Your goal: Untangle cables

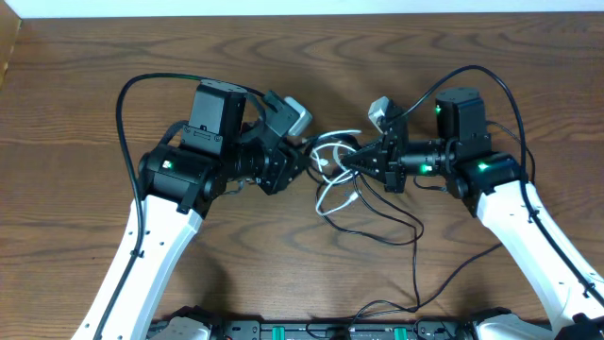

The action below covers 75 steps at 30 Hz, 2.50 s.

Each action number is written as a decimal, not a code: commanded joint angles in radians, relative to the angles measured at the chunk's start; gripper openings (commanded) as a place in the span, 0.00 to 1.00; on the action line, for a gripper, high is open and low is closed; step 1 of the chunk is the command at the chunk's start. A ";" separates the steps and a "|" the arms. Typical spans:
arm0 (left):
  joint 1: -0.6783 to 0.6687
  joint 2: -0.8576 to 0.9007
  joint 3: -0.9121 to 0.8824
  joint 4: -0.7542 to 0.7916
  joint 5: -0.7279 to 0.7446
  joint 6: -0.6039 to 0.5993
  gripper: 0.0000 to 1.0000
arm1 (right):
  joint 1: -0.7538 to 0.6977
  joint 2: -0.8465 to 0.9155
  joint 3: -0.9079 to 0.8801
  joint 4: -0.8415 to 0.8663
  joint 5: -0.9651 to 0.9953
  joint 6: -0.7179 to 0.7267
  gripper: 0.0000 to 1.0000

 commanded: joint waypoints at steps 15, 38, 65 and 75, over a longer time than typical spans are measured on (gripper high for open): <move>0.002 -0.005 0.011 -0.019 -0.241 -0.193 0.33 | -0.046 0.001 0.003 -0.020 0.176 0.135 0.01; 0.002 -0.003 0.011 0.251 0.177 -0.323 0.77 | -0.032 0.001 0.003 0.349 0.060 0.550 0.01; -0.035 -0.003 0.011 0.259 0.177 -0.328 0.30 | 0.087 0.001 0.003 0.471 0.046 0.583 0.01; -0.035 -0.003 0.011 0.233 0.135 -0.327 0.08 | 0.070 0.001 0.003 0.399 0.145 0.548 0.01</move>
